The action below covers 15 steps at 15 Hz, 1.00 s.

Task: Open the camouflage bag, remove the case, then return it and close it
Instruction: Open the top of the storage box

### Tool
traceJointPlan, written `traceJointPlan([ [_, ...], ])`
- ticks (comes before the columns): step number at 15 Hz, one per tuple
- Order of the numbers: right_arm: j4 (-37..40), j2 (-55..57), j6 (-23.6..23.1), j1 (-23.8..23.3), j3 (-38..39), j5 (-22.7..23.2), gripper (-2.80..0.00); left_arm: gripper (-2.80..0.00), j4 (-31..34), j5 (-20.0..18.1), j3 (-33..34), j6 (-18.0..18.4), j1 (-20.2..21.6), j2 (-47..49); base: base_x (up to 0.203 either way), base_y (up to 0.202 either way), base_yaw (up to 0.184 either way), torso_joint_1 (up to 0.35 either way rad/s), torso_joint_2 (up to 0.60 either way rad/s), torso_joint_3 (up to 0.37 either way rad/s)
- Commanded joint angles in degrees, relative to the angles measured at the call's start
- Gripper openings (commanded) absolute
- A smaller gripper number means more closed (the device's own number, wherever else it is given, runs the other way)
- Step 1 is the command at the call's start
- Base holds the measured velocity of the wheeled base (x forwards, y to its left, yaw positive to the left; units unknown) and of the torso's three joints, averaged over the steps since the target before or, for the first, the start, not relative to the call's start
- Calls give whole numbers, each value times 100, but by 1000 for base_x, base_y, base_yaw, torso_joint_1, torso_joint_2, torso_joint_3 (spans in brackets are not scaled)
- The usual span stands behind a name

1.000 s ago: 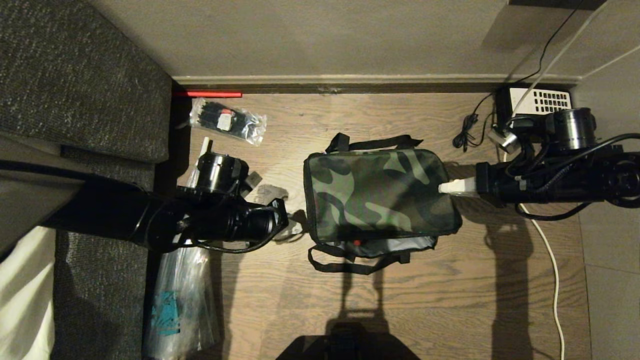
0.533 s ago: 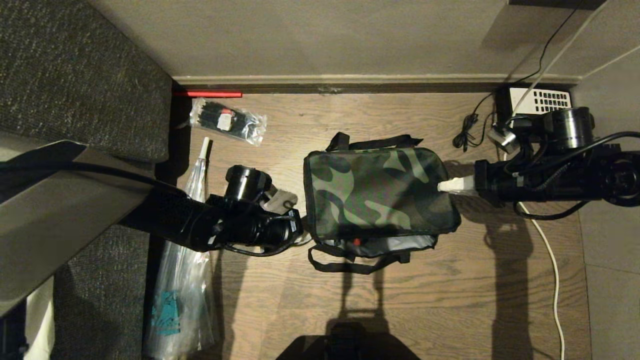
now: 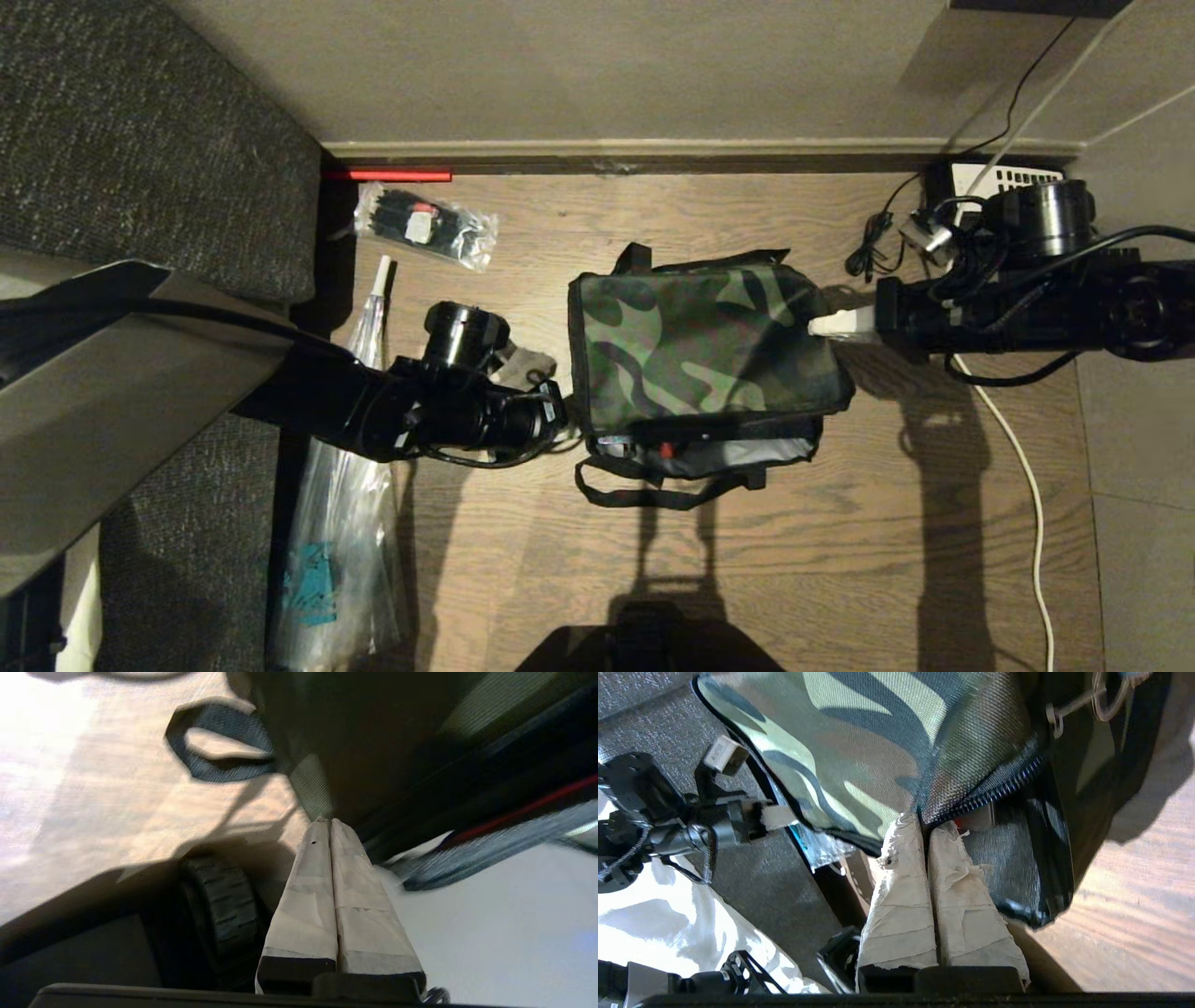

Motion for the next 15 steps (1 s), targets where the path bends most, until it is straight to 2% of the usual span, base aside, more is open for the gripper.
traceJointPlan([
  [1, 8, 121, 7, -5, -70, 13, -280, -280, -11, -12, -328, -339, 2, -12, 0, 0, 0, 0, 0, 0],
  [3, 8, 122, 7, -5, -70, 22, -280, -280, -11, -6, -612, -561, -16, 11, 0, 0, 0, 0, 0, 0],
  [6, -9, 156, 7, -5, -88, 22, -280, -280, -3, -4, -890, -681, -29, 15, 0, 0, 0, 0, 0, 0],
  [11, 0, 156, 7, -5, -70, 13, -280, -280, 103, 92, -882, -756, -75, -346, 0, 0, 0, 0, 0, 0],
  [15, -8, 146, -2, -5, -88, 13, -280, -280, 138, 163, -863, -1051, -135, -628, 0, 0, 0, 0, 0, 0],
])
